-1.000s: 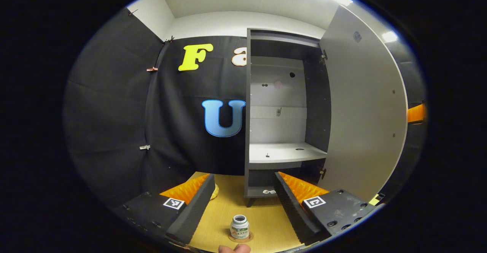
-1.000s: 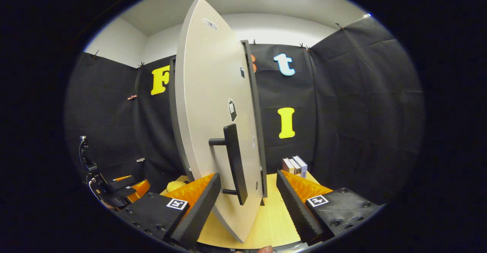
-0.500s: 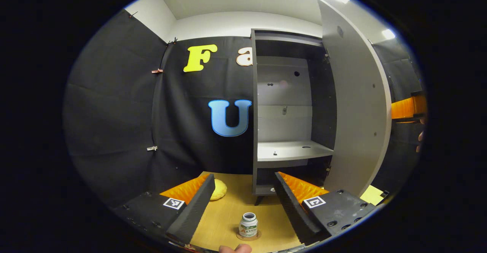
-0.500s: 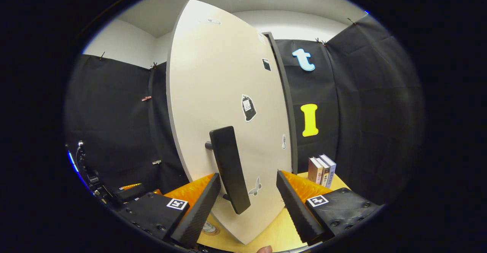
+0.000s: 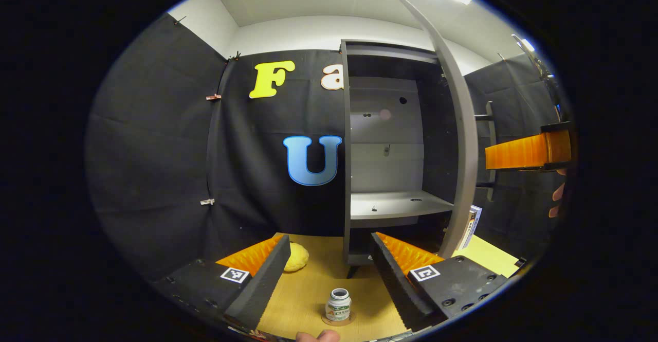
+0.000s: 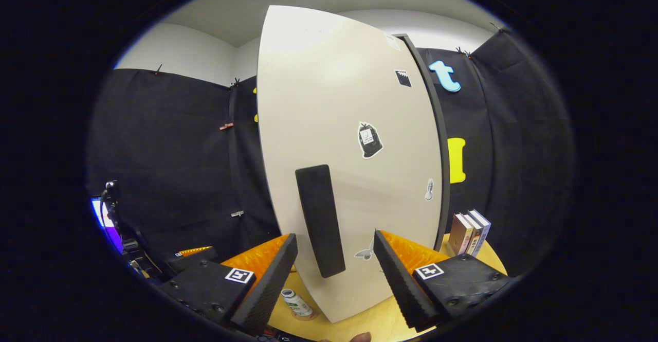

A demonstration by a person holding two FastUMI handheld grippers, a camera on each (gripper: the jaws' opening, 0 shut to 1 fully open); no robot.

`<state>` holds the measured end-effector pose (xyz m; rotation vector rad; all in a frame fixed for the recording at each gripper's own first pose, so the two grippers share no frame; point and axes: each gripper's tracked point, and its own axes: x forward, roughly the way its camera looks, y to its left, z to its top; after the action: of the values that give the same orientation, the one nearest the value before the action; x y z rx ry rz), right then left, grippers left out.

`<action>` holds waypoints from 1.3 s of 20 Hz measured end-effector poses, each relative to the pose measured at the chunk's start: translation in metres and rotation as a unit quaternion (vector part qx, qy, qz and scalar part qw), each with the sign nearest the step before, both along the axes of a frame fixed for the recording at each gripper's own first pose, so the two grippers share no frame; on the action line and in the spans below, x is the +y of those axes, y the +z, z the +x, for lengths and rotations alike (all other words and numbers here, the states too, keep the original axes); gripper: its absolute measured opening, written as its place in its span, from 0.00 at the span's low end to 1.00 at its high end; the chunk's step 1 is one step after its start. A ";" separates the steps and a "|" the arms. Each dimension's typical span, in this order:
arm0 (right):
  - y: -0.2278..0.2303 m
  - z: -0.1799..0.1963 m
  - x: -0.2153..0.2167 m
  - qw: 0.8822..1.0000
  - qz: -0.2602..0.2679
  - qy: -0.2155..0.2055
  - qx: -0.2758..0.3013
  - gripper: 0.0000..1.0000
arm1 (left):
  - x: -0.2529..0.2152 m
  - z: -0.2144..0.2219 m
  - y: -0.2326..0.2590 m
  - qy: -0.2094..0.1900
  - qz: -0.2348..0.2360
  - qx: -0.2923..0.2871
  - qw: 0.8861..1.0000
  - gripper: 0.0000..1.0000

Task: Open the cabinet door with the right hand, grasp the bottle in the cabinet with the left hand and place it on the coaster, then close the cabinet door with the right hand.

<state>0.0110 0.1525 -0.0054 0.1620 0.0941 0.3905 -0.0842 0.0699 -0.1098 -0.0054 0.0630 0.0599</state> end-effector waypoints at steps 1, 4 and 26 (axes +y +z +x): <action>0.000 -0.001 -0.002 1.000 0.001 -0.002 -0.002 0.97 | 0.000 0.000 0.000 0.000 -0.001 0.000 1.000 0.98; 0.000 0.002 -0.018 1.000 0.001 -0.017 -0.006 0.98 | -0.001 0.000 -0.001 0.000 -0.003 0.001 1.000 0.98; -0.001 0.015 -0.121 0.981 -0.056 -0.176 -0.052 0.98 | -0.008 0.003 0.021 -0.036 -0.004 0.001 0.999 0.97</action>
<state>0.0264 0.0310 -0.0060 0.0454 -0.0167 0.0398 -0.0815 0.0620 -0.0884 -0.0112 0.0649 -0.0123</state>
